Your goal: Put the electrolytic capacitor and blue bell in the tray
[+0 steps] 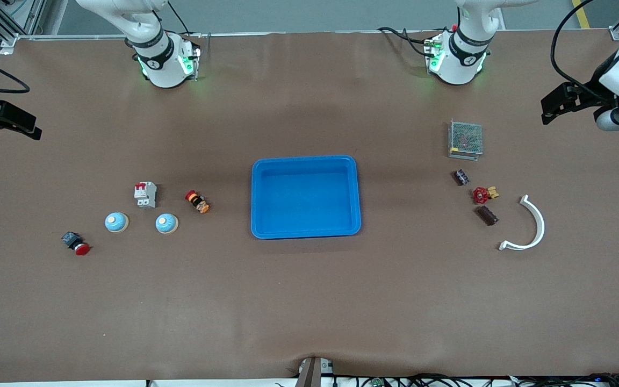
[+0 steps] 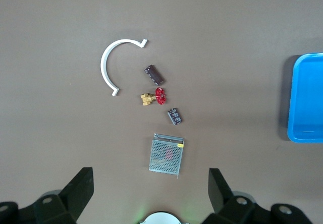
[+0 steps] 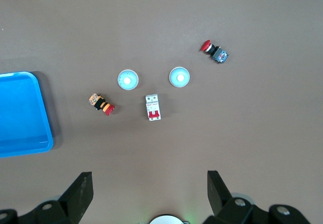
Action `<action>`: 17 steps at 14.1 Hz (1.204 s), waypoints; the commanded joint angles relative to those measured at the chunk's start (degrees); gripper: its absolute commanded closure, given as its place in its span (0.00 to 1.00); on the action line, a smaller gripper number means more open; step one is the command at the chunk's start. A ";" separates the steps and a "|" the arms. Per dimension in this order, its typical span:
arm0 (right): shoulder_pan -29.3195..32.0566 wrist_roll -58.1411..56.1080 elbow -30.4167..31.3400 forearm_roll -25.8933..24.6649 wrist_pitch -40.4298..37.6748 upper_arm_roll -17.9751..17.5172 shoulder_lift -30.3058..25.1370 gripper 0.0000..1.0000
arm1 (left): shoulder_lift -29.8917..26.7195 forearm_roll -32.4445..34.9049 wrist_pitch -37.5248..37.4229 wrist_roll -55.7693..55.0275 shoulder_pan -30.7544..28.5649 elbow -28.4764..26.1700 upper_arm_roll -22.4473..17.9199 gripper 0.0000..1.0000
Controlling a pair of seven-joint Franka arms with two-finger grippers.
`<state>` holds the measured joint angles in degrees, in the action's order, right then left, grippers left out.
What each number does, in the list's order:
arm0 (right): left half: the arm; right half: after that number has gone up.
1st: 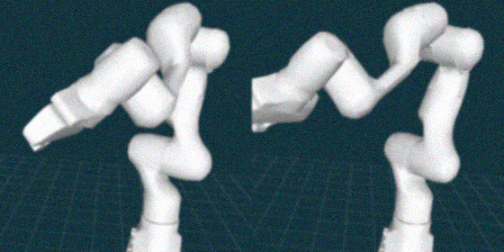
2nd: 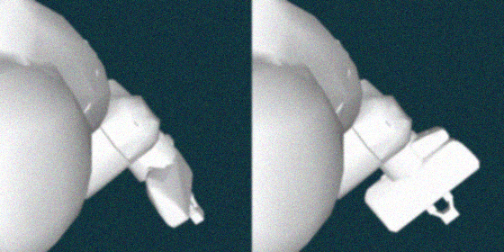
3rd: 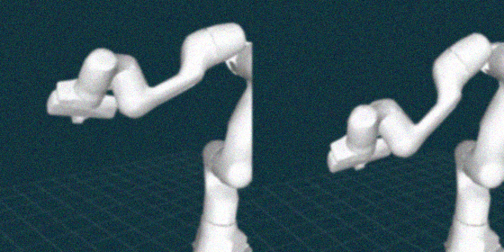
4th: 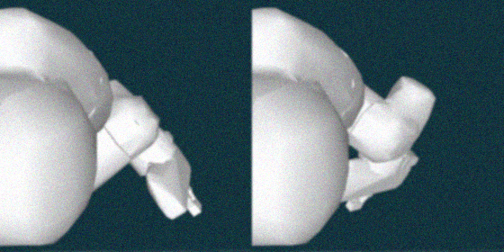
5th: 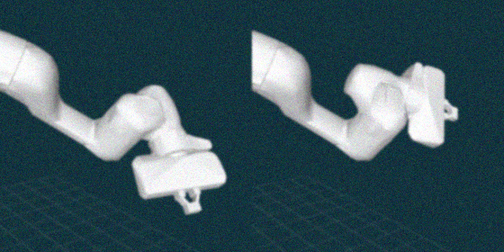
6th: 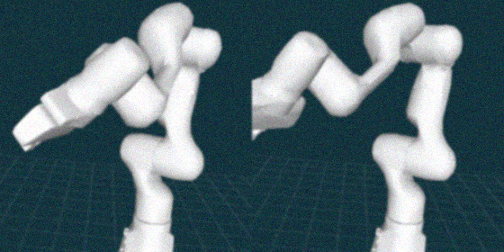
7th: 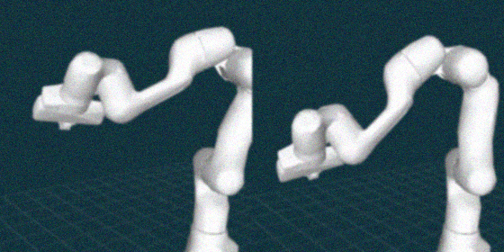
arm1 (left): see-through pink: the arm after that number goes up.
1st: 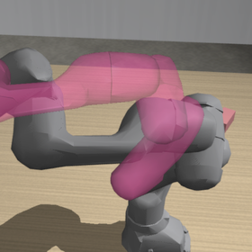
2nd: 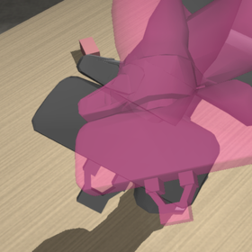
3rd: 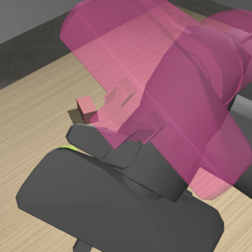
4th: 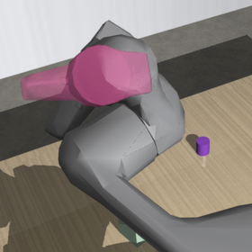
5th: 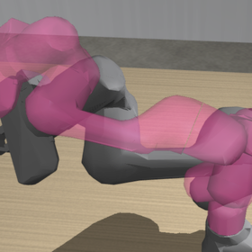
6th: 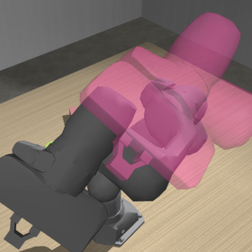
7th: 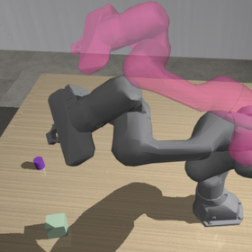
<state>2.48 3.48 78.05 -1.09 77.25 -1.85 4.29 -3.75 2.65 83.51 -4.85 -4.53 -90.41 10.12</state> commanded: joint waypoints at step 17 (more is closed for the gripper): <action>-0.19 4.16 5.09 2.14 3.17 -0.70 -0.07 0.00 | 0.50 -0.19 -1.94 -0.51 -0.56 -0.29 0.69 0.00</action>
<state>2.29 6.28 82.20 -0.58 79.97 -2.40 5.00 -3.24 2.65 82.59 -4.60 -4.94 -90.75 10.46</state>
